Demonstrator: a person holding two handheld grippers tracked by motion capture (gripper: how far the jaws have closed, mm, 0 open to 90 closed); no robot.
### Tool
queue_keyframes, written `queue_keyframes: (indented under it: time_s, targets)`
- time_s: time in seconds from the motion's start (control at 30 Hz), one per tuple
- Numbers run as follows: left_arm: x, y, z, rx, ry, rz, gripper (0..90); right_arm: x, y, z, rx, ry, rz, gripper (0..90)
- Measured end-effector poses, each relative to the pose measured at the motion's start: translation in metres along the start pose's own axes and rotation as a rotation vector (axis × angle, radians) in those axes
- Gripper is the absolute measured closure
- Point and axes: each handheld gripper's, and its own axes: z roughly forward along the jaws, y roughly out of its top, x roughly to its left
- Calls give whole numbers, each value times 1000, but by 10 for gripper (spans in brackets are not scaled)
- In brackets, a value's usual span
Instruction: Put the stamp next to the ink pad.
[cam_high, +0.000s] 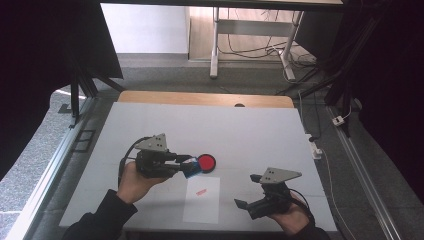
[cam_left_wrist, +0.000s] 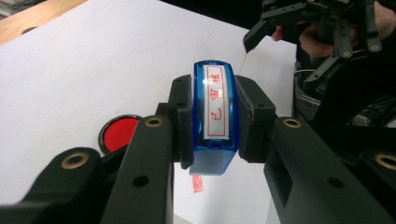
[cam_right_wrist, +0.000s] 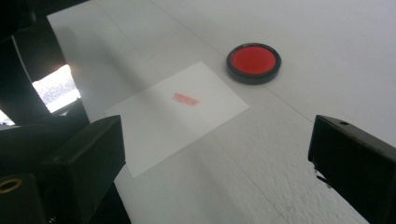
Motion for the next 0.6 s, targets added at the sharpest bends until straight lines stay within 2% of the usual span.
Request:
queue_keyframes:
  time_s: [0.4, 0.6]
  targets:
    - [8, -5, -4, 19, 69, -27, 706, -10, -15, -14, 7, -89, 40, 0]
    - [12, -7, -7, 24, 102, -36, 706, -14, -22, -21, 12, -153, 51, 0]
